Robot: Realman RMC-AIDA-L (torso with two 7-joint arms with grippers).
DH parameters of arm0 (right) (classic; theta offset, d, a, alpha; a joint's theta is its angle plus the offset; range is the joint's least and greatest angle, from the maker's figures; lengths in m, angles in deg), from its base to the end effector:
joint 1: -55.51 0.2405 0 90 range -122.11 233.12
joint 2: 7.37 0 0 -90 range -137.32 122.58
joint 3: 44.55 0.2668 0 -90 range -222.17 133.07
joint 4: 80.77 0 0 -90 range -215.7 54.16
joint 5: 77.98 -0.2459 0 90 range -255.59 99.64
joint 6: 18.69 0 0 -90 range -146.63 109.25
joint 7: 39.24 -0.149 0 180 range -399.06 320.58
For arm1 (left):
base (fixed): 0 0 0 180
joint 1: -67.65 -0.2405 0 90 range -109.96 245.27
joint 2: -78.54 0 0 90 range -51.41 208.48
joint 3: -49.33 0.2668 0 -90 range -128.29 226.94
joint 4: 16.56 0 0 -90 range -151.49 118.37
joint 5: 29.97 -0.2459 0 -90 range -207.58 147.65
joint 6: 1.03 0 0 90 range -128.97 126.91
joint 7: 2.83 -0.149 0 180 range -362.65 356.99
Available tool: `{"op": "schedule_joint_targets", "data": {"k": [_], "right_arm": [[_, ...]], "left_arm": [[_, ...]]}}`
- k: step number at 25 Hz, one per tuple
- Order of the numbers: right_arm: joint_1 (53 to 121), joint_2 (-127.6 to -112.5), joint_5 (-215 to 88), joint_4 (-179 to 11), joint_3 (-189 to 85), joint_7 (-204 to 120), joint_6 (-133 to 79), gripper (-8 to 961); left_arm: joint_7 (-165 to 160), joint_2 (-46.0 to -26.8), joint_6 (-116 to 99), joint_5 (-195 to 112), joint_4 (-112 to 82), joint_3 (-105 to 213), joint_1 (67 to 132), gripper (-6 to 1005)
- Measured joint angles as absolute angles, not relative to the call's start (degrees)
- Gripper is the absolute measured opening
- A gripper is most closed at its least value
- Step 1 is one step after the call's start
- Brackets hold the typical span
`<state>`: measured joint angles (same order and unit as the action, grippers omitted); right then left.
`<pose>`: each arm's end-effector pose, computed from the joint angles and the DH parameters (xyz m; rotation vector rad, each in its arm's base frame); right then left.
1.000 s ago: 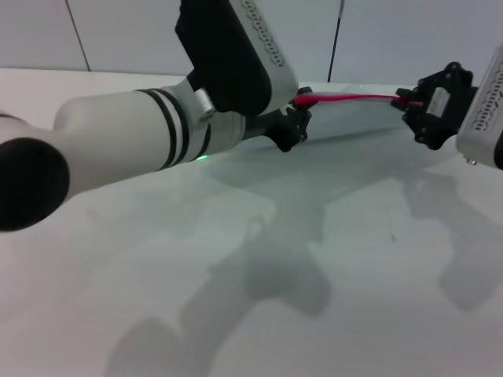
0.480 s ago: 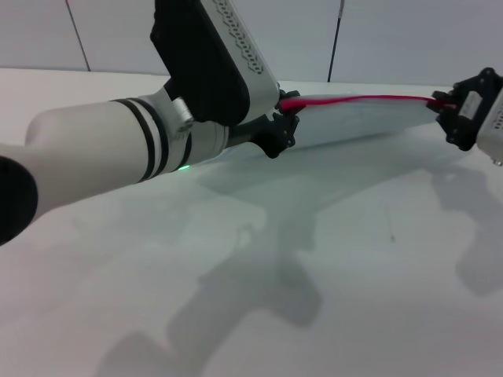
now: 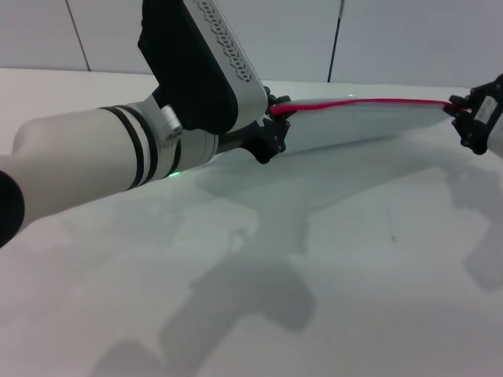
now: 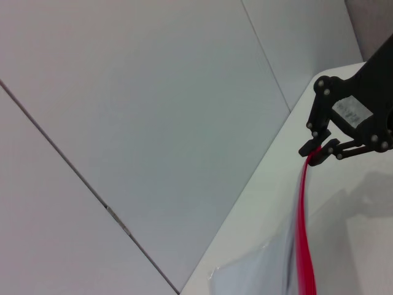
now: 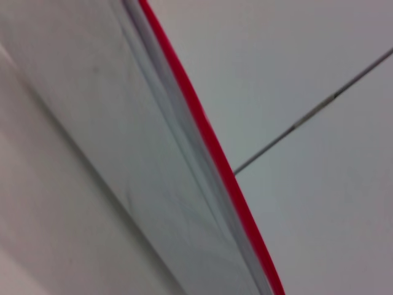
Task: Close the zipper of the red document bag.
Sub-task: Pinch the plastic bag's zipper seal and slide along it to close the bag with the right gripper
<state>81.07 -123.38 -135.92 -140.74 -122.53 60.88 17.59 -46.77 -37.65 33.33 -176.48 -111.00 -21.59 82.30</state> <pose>0.2624 0.4609 0.0146 -2.2669 -0.1124 -0.2253 -0.1113 0.3780 -0.0443 -2.3420 -0.0256 -0.1122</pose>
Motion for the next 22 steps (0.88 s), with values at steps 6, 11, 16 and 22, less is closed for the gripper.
{"op": "schedule_joint_targets", "data": {"k": [6, 11, 16, 22], "right_arm": [[81.3, -123.38, -135.9, -139.7, -122.5, 61.4, 17.1, 78], [81.3, -123.39, -135.9, -139.7, -122.4, 61.4, 16.9, 78], [81.3, -123.39, -135.9, -139.7, -122.3, 61.4, 16.0, 77], [81.3, -123.48, -135.9, -139.6, -122.3, 61.4, 15.5, 77]], "left_arm": [[-46.8, -37.65, 33.4, -176.5, -111.0, -21.9, 82.1, 72], [-46.9, -37.65, 33.4, -176.5, -111.1, -22.1, 81.9, 74], [-46.9, -37.65, 33.4, -176.5, -110.9, -22.1, 81.9, 75], [-47.0, -37.65, 33.3, -176.5, -110.7, -22.2, 81.9, 77]]}}
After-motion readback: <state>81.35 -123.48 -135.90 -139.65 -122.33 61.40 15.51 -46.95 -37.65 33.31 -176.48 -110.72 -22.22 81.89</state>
